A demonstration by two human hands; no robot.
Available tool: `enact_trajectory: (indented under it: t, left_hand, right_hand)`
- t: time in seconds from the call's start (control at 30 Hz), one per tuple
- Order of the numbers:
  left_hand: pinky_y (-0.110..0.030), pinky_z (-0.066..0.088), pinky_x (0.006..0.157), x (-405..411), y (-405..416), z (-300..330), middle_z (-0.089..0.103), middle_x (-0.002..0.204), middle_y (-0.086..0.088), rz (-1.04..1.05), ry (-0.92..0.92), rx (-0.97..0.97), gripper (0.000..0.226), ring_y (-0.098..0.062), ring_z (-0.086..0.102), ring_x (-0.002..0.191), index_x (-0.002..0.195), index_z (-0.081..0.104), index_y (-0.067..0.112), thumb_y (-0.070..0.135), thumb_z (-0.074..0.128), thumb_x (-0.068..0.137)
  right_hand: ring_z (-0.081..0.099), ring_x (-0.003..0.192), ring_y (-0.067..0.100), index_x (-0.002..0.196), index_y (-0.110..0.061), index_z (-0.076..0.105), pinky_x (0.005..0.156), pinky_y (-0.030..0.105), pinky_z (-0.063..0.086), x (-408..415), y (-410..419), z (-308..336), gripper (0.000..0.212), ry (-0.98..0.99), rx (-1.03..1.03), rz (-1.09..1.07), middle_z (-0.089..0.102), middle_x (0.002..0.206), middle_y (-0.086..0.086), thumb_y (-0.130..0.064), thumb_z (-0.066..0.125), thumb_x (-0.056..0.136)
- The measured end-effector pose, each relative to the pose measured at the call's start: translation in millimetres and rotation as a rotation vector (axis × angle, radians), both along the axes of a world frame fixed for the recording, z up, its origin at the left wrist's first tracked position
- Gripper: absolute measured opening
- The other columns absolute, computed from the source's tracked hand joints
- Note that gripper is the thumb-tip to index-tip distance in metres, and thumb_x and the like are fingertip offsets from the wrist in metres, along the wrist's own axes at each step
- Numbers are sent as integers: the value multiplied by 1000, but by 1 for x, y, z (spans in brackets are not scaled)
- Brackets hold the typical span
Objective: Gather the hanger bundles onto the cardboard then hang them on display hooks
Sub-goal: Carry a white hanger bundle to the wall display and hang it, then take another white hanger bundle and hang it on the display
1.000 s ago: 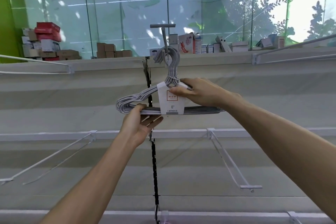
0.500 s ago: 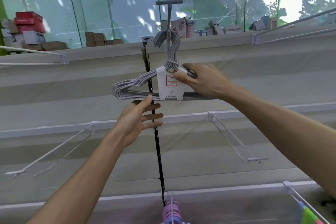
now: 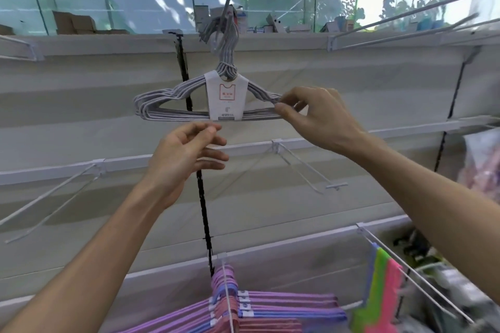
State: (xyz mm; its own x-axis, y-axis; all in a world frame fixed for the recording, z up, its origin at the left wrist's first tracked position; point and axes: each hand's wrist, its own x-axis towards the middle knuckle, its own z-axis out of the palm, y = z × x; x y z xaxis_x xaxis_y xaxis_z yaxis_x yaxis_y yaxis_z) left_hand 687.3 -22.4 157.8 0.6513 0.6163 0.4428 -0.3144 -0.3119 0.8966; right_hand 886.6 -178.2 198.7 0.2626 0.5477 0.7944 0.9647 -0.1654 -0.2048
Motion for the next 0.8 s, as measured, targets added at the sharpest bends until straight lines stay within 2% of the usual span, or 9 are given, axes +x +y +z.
enact_trajectory:
  t: [0.13,0.3,0.5,0.67,0.8]
  left_hand:
    - [-41,61,72,8,-27,5,69,88,-8,-82,-51,51,17,-30,70,78,112,65,8,14,54,100]
    - [-37,58,67,23,-59,9,68,85,-6,-175,-112,62,16,-28,68,76,108,66,11,13,53,101]
    - [-36,58,66,51,-106,13,65,86,-6,-325,-181,46,17,-26,67,74,106,66,14,13,50,101]
    - [-35,57,64,82,-159,4,66,83,-3,-444,-185,28,17,-26,67,73,105,65,16,13,50,101]
    - [-37,56,66,112,-215,-5,67,83,-3,-505,-165,12,15,-25,67,73,105,65,17,15,51,101]
  right_hand:
    - [66,84,8,95,-24,75,80,43,55,-8,-34,-15,29,35,6,-38,73,89,-13,-46,56,93]
    - [66,82,5,96,-26,75,78,44,56,-8,-86,-20,33,57,-23,-111,72,88,-15,-49,51,91]
    - [66,77,5,96,-23,76,75,38,56,-2,-159,-30,21,53,-26,-206,73,85,-12,-38,61,95]
    - [66,76,5,96,-24,75,72,39,57,6,-228,-50,24,67,-38,-295,73,84,-12,-42,60,94]
    - [66,76,3,97,-22,75,74,34,57,13,-293,-65,23,103,-59,-349,70,82,-15,-41,61,95]
